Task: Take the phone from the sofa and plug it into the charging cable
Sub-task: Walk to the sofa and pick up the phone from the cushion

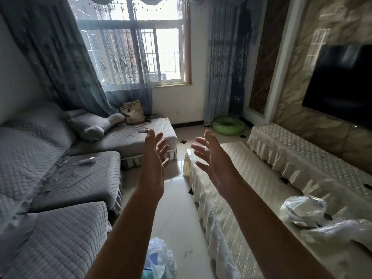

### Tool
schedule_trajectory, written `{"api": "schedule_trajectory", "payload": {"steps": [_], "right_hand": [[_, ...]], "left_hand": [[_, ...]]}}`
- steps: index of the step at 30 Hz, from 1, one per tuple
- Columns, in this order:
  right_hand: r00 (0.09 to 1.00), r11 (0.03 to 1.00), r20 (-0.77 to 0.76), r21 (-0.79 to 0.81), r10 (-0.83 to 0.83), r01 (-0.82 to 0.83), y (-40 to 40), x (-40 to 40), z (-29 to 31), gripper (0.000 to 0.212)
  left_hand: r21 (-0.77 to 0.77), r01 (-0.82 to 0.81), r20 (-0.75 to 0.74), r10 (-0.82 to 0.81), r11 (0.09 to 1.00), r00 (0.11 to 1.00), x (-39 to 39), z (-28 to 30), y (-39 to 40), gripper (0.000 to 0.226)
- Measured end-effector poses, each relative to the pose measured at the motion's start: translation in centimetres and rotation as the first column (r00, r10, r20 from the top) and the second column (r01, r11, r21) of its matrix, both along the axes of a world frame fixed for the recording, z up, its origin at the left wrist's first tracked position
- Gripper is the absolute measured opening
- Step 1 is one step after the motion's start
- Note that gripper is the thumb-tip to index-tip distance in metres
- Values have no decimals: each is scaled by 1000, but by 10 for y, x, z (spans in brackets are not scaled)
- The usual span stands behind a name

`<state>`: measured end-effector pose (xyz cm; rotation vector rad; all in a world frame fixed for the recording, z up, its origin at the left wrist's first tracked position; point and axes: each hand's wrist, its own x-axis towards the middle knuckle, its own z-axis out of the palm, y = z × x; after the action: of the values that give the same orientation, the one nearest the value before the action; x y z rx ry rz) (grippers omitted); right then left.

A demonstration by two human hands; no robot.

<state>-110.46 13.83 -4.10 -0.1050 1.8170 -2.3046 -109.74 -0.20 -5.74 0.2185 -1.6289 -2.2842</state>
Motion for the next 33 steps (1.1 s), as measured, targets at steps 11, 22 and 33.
{"api": "schedule_trajectory", "payload": {"steps": [11, 22, 33], "right_hand": [[999, 998, -6, -17, 53, -54, -56, -137, 10, 55], [980, 976, 6, -86, 199, -198, -55, -309, 14, 52], [949, 945, 47, -127, 311, -303, -57, -432, 10, 54]], "left_hand": [[-7, -30, 6, 30, 1000, 1000, -135, 18, -53, 58], [-72, -145, 34, 148, 987, 988, -295, 17, -47, 64], [-105, -241, 51, 247, 965, 968, -398, 28, -46, 64]]}}
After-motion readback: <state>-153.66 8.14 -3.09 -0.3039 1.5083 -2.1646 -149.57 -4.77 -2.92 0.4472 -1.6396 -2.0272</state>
